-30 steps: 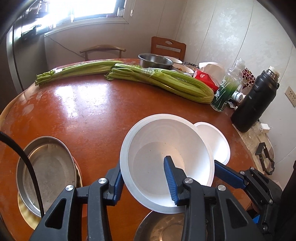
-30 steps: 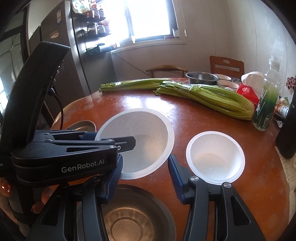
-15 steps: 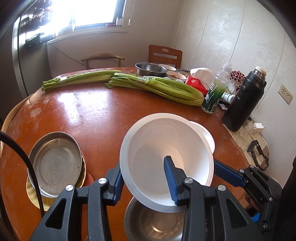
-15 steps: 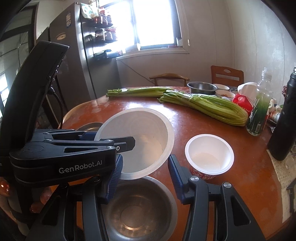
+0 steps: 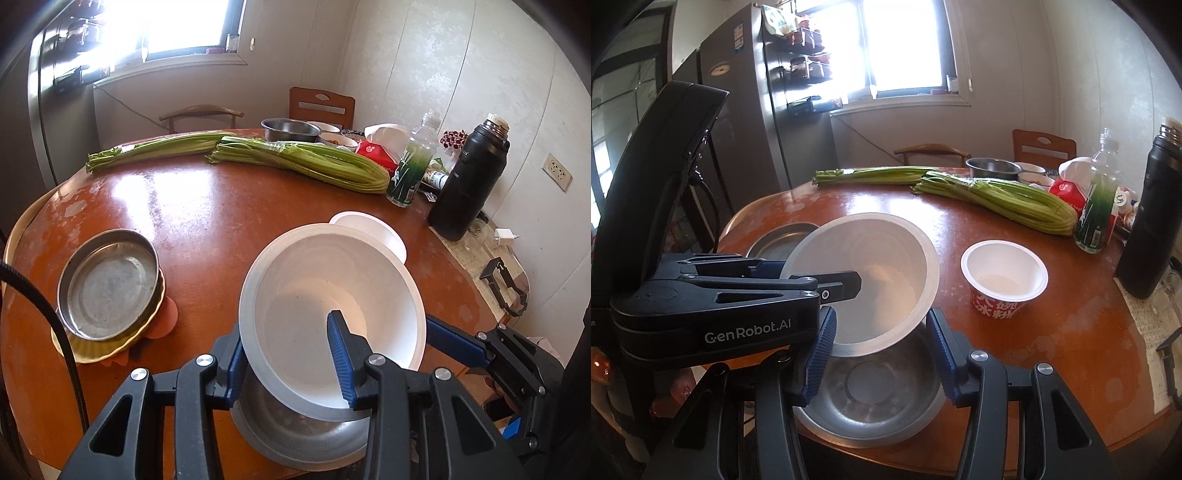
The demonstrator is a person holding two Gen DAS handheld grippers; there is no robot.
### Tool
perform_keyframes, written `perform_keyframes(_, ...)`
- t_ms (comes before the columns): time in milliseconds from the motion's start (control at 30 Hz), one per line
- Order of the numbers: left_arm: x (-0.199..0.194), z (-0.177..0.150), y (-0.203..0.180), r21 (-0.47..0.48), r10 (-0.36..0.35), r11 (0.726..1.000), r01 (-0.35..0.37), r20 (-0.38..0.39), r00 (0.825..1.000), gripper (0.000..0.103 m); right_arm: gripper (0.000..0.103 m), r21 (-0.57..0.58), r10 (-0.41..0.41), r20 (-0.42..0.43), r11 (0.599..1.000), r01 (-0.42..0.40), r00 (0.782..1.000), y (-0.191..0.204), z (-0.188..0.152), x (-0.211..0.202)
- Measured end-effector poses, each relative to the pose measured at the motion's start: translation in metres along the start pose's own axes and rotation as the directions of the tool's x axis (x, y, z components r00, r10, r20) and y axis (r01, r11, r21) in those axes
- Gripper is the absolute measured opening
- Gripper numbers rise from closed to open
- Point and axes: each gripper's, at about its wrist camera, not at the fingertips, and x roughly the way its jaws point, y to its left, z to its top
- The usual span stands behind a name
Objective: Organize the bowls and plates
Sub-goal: 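Lift the white bowl with the left tool over the steel bowl, then lower the white bowl into the steel bowl and open the left tool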
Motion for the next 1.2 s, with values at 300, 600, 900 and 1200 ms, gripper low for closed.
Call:
perform_keyframes(300,0.015,-0.023,-0.004,0.007,0.006,1.000,-0.005,-0.056,0.998,0.040,0.053,0.017,-0.001,-0.065,1.000,0.002,0.998,-0.003,-0.025,0.007)
perform_keyframes(600,0.031,-0.036,-0.006,0.003,0.009,1.000,-0.009,-0.102,0.995,0.040,0.053,0.027,-0.004,-0.111,1.000,0.007,0.994,-0.005,-0.040,0.016)
perform_keyframes(900,0.038,-0.042,-0.002,-0.004,0.008,1.000,-0.009,-0.114,0.993,0.040,0.053,0.020,-0.011,-0.134,1.000,0.014,0.991,-0.005,-0.045,0.023)
perform_keyframes(1200,0.037,-0.042,0.001,-0.003,0.046,0.999,-0.046,-0.106,0.993,0.041,0.053,0.040,-0.006,-0.116,0.999,0.011,0.993,-0.011,-0.042,0.021)
